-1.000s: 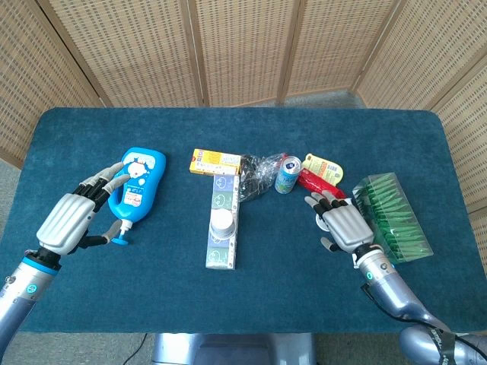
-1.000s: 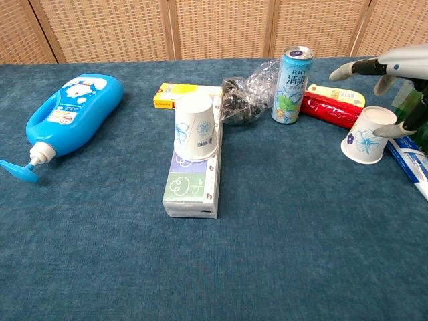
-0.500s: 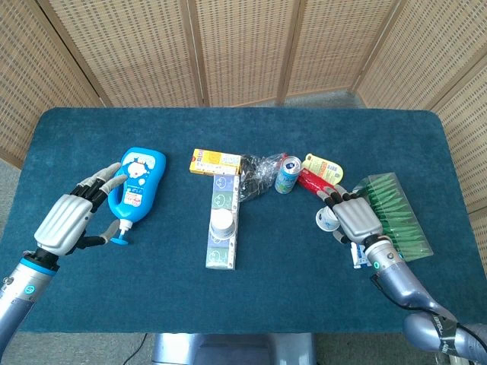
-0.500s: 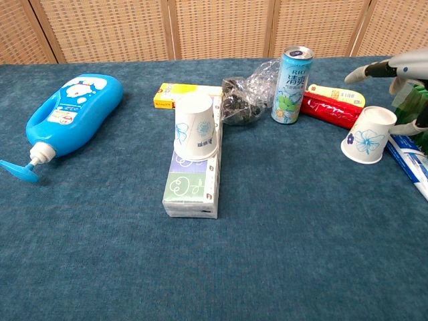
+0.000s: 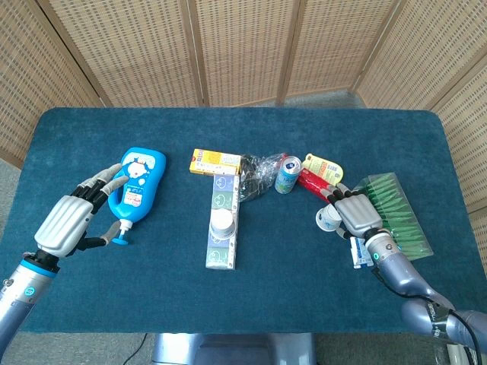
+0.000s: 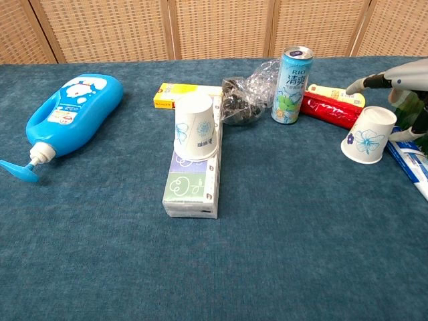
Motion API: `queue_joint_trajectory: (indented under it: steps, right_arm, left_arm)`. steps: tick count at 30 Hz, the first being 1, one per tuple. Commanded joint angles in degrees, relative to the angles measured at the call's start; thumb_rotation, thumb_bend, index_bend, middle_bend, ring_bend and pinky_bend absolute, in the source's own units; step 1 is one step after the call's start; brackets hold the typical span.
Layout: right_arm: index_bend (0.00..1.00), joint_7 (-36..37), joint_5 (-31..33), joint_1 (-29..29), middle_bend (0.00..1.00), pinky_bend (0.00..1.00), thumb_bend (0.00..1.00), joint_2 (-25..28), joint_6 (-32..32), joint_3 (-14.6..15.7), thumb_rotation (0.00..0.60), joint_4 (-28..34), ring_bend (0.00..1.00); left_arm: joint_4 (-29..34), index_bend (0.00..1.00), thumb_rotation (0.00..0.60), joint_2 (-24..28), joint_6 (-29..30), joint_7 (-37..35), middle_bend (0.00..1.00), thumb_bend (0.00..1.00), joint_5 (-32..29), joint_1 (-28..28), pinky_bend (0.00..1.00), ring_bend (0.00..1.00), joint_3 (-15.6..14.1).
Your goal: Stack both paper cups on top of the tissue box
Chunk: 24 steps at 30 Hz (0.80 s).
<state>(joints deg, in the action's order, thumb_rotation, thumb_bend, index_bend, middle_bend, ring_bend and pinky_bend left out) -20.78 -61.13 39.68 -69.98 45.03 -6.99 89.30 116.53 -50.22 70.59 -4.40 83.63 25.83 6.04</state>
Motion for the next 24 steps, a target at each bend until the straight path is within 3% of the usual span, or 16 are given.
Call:
queue_joint_trajectory:
  steps: [1, 8, 12, 15, 24]
  right_arm:
    - [0.00, 0.3, -0.2, 0.3, 0.03, 0.26, 0.31, -0.6, -0.2, 0.4, 0.600, -0.9, 0.00]
    - [0.11, 1.7, -0.1, 1.2, 0.16, 0.41, 0.27, -2.3, -1.6, 0.9, 0.600, -4.6, 0.00]
    - [0.30, 2.5, -0.2, 1.7, 0.33, 0.56, 0.27, -3.1, -2.4, 1.2, 0.600, -6.2, 0.11]
    - [0.40, 3.0, -0.5, 1.8, 0.40, 0.65, 0.27, -3.3, -2.4, 1.3, 0.600, -6.8, 0.17]
    - [0.42, 3.0, -0.3, 1.4, 0.42, 0.68, 0.29, -2.5, -0.4, 1.3, 0.600, -5.5, 0.20]
  left_arm:
    - [0.1, 0.09, 0.600, 0.0, 0.1, 0.0, 0.00, 0.48, 0.1, -0.2, 0.13, 0.00, 0.1]
    - [-0.5, 0.09, 0.600, 0.1, -0.3, -1.0, 0.00, 0.48, -0.8, -0.5, 0.13, 0.00, 0.5]
    - [-0.7, 0.09, 0.600, 0.2, 0.1, -1.2, 0.00, 0.48, -0.7, -1.0, 0.13, 0.00, 0.4]
    - [-1.0, 0.10, 0.600, 0.2, 0.1, -1.5, 0.00, 0.48, -0.7, -1.3, 0.13, 0.00, 0.4]
    - [-1.5, 0.10, 0.600, -0.1, 0.1, -2.0, 0.00, 0.48, -0.2, -1.7, 0.13, 0.00, 0.5]
